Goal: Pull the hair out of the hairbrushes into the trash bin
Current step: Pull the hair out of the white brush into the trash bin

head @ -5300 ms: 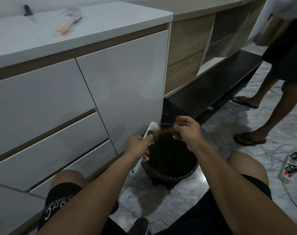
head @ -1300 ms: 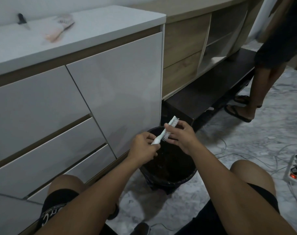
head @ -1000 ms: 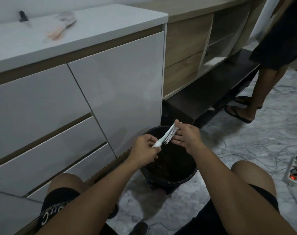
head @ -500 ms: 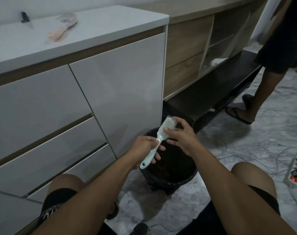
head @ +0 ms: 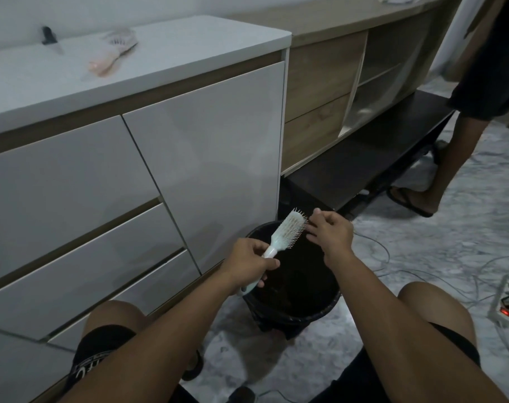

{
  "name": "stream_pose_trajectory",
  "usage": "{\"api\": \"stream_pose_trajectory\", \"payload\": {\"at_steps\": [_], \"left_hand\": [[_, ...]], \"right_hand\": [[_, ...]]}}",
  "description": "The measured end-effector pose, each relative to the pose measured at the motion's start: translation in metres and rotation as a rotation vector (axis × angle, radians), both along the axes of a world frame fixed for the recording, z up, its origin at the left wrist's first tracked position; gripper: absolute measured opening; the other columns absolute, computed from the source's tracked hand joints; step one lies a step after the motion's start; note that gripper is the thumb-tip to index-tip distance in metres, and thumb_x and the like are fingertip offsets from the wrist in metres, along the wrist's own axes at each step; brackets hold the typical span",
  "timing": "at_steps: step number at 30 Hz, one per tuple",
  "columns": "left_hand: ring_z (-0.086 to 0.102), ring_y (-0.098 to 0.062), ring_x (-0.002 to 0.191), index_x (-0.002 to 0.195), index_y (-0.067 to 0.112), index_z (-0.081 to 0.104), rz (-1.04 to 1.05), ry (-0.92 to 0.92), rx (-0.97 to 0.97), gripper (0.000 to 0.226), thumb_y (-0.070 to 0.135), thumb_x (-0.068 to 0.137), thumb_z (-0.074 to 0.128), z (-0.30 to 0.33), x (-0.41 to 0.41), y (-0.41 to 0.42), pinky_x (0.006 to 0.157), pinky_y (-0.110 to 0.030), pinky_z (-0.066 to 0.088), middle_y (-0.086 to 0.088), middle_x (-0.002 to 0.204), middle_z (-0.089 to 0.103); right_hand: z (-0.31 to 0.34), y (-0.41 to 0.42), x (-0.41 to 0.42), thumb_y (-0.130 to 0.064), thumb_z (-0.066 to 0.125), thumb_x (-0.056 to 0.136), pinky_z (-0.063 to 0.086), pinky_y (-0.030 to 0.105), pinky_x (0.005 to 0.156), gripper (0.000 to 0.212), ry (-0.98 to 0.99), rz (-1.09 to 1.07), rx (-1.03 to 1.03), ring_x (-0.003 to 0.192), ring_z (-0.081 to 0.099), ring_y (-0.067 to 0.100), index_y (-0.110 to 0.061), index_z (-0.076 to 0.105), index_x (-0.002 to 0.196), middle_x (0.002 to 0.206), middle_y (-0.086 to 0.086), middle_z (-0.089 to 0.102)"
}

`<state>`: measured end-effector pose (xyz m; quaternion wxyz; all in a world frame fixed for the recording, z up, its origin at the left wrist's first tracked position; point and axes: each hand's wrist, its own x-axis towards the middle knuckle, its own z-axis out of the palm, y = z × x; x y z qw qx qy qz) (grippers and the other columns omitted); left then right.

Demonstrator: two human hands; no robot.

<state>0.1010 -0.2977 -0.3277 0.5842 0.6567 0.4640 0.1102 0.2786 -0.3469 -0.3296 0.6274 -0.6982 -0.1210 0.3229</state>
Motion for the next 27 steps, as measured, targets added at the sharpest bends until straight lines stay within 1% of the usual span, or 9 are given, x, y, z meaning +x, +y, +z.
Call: {"api": "stream_pose_trajectory", "payload": {"at_steps": [2,4,6,10,13,16,19,22,27], "left_hand": [[0.056,-0.011,0.045,0.113,0.005,0.066,-0.009,0.010,0.027,0.031,0.008,0.082,0.073,0.000,0.001,0.001,0.043,-0.024,0.047,-0.006,0.073,0.063],[0.056,-0.011,0.045,0.113,0.005,0.066,-0.029,0.020,0.054,0.032,0.009,0.082,0.074,0.000,0.003,0.001,0.044,-0.024,0.047,-0.006,0.074,0.064],[0.057,-0.012,0.046,0.112,0.006,0.067,-0.045,0.036,0.089,0.032,0.010,0.081,0.074,0.001,0.003,0.001,0.045,-0.024,0.048,-0.007,0.075,0.065],[0.056,-0.013,0.045,0.113,0.005,0.067,-0.066,0.032,0.117,0.033,0.008,0.081,0.074,-0.001,0.003,-0.001,0.043,-0.025,0.048,-0.007,0.074,0.065],[0.056,-0.012,0.047,0.113,0.008,0.068,-0.067,0.033,0.121,0.034,0.009,0.080,0.076,-0.001,0.002,-0.004,0.044,-0.024,0.048,-0.004,0.074,0.065],[0.055,-0.012,0.047,0.113,0.010,0.069,-0.060,0.028,0.115,0.033,0.010,0.080,0.075,0.000,0.003,-0.005,0.044,-0.024,0.048,-0.001,0.071,0.064],[0.057,-0.012,0.046,0.111,0.007,0.070,-0.020,0.013,0.088,0.029,0.009,0.082,0.073,0.001,0.004,-0.003,0.046,-0.026,0.050,-0.003,0.068,0.065],[0.061,-0.016,0.048,0.112,0.000,0.067,0.062,-0.029,0.029,0.027,0.007,0.086,0.067,0.003,0.005,0.000,0.047,-0.028,0.051,-0.008,0.071,0.067],[0.062,-0.018,0.048,0.117,0.000,0.064,0.060,-0.067,-0.027,0.028,0.011,0.093,0.060,0.009,0.004,0.002,0.044,-0.028,0.049,-0.010,0.077,0.069]], "right_hand": [[0.002,0.001,-0.002,-0.031,0.063,0.092,0.059,0.039,0.083,0.014,-0.105,0.129,-0.002,0.104,0.065,0.022,-0.019,0.067,0.097,0.112,0.005,0.067],[0.002,0.000,-0.007,-0.030,0.074,0.083,0.057,0.040,0.086,0.044,-0.097,0.330,0.028,0.108,0.059,0.017,-0.025,0.059,0.123,0.116,-0.009,0.056],[0.002,-0.001,-0.013,-0.026,0.082,0.075,0.057,0.037,0.083,0.065,-0.121,0.446,0.007,0.100,0.056,0.010,-0.029,0.052,0.132,0.109,-0.017,0.051],[0.002,0.000,-0.012,-0.019,0.081,0.077,0.057,0.029,0.069,0.034,-0.136,0.302,0.023,0.089,0.062,0.013,-0.014,0.070,0.109,0.098,-0.006,0.062],[0.001,0.002,-0.003,-0.019,0.075,0.083,0.060,0.039,0.079,0.014,-0.074,0.218,-0.010,0.097,0.067,0.022,-0.012,0.074,0.094,0.098,0.005,0.070],[0.002,0.002,-0.001,-0.020,0.071,0.087,0.057,0.045,0.089,0.013,-0.013,0.163,-0.006,0.101,0.067,0.024,-0.010,0.072,0.094,0.097,0.006,0.071],[0.005,0.002,-0.002,-0.021,0.061,0.094,0.056,0.043,0.090,0.017,0.057,0.114,0.047,0.103,0.064,0.023,-0.007,0.066,0.103,0.098,0.003,0.067],[0.006,-0.001,0.000,-0.022,0.059,0.095,0.055,0.047,0.092,0.016,0.178,0.188,0.118,0.109,0.066,0.025,-0.014,0.060,0.109,0.116,0.008,0.067],[-0.001,-0.004,-0.004,-0.017,0.081,0.076,0.058,0.046,0.086,0.078,0.195,0.530,0.085,0.118,0.061,0.028,-0.035,0.040,0.141,0.130,0.003,0.057]]}}
